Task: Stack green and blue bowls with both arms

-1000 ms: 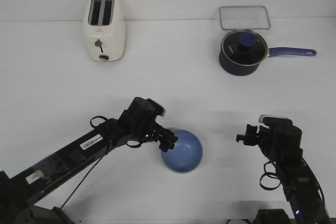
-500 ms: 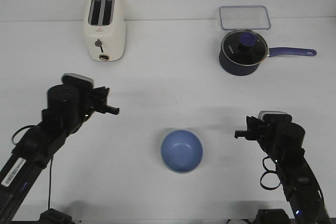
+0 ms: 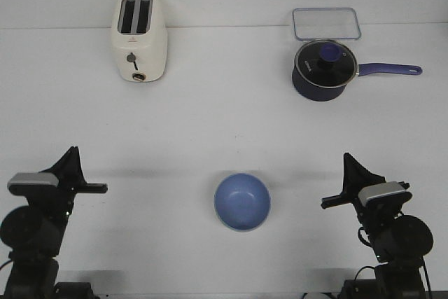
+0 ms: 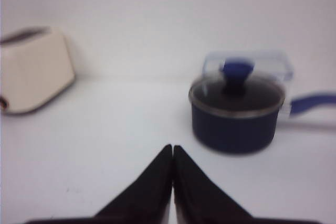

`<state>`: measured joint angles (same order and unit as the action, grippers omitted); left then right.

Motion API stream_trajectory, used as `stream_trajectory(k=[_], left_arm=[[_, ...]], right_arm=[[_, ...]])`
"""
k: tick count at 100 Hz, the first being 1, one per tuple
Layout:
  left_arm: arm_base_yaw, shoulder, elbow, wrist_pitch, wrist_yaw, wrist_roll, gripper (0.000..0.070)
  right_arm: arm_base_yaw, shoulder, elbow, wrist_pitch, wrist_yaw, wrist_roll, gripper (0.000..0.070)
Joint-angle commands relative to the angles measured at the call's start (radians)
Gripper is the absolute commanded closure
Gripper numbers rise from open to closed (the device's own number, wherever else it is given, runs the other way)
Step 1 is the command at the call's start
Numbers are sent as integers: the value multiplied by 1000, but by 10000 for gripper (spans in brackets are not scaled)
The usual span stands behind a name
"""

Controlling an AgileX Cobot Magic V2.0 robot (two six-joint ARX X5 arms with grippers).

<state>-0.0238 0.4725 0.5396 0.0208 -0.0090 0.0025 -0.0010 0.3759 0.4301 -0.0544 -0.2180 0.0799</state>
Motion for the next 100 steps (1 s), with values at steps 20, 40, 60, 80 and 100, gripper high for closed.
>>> stream_trajectory(k=[20,40,60,80,100], left_arm=[[11,-102,-94,33,-21,5,686],[11,-102,-94,33,-19,5,685],[11,-102,-94,33,-19,5,685],[11,-102,-94,33,-19,5,685],[12,-125,-122,35,-21,50,685]], right_arm=[[1,-17,-9,1,38,-18,700],[1,-17,-8,2,38,-18,700],[1,-17,-8,2,38,-18,700],[1,-17,-8,2,38,-18,700],[1,-17,-8,2,37,-18,700]])
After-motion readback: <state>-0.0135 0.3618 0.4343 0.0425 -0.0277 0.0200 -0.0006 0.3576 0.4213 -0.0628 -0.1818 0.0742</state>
